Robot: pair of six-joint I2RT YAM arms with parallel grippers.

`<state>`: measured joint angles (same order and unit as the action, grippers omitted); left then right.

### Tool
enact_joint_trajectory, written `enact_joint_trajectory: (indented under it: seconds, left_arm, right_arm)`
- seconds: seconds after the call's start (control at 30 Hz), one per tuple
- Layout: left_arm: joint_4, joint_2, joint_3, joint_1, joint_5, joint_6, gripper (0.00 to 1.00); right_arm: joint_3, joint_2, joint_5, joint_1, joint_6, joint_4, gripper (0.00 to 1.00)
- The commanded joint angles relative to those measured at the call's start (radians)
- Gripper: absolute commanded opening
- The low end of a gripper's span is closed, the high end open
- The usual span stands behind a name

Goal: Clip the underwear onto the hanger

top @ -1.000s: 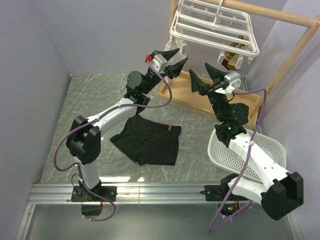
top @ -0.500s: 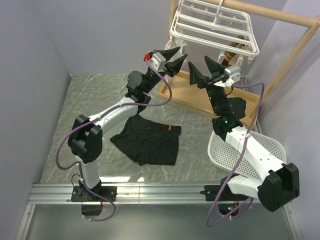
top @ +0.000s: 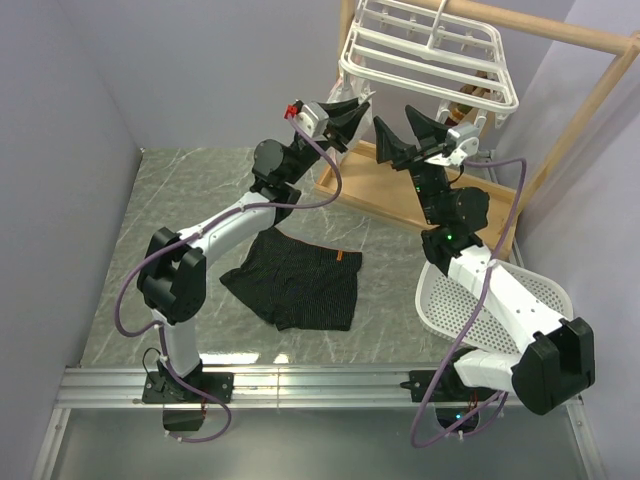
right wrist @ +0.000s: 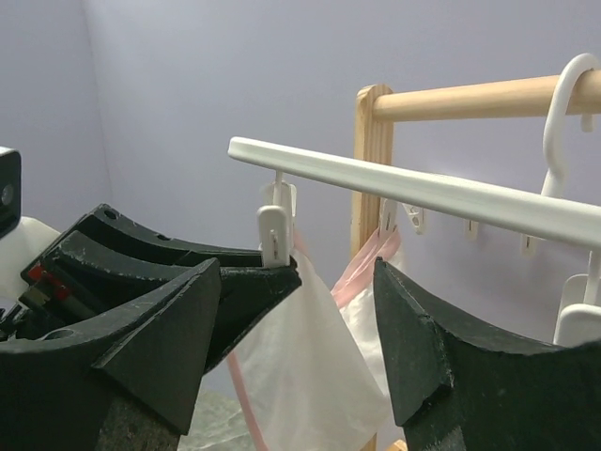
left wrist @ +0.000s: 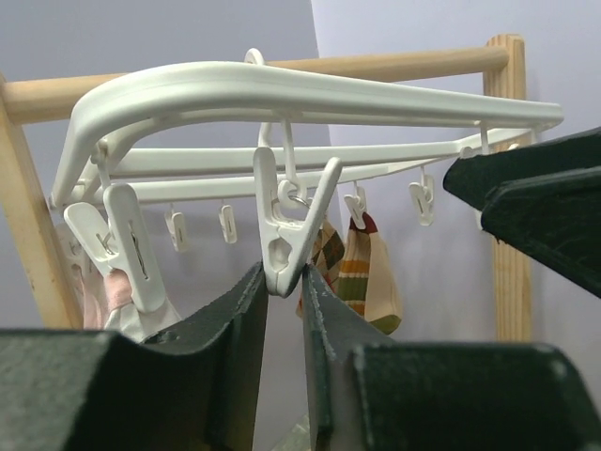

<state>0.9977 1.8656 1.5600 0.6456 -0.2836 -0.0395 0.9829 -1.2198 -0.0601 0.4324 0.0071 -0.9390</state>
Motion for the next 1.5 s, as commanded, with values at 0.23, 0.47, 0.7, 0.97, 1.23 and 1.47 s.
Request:
enact_joint_trajectory:
  seconds: [0.23, 0.47, 0.7, 0.97, 1.23, 1.47]
  left_arm:
    - [0.019, -0.006, 0.041, -0.018, -0.058, -0.03, 0.05]
    - [0.004, 0.001, 0.052, -0.017, -0.083, -0.037, 0.16]
    - [-0.019, -0.022, 0.034, -0.014, 0.0, -0.02, 0.74]
    - [0.008, -0.043, -0.02, 0.025, 0.064, 0.027, 0.76]
    - [-0.019, -0.028, 0.031, 0.051, 0.116, 0.067, 0.71]
    - [-0.051, -0.019, 0.061, 0.075, 0.224, 0.095, 0.69]
  right_arm:
    - [0.097, -0.037, -0.032, 0.005, 0.057, -0.023, 0.7]
    - [0.14, -0.07, -0.055, 0.005, 0.059, -0.009, 0.65]
    - [0.119, -0.04, -0.027, 0.006, 0.059, 0.0, 0.64]
    - [0.077, 0.011, -0.004, 0.002, 0.053, 0.034, 0.64]
    - [0.076, 0.029, 0.017, -0.004, 0.05, 0.058, 0.64]
    - [0.074, 0.032, 0.022, -0.011, 0.054, 0.063, 0.64]
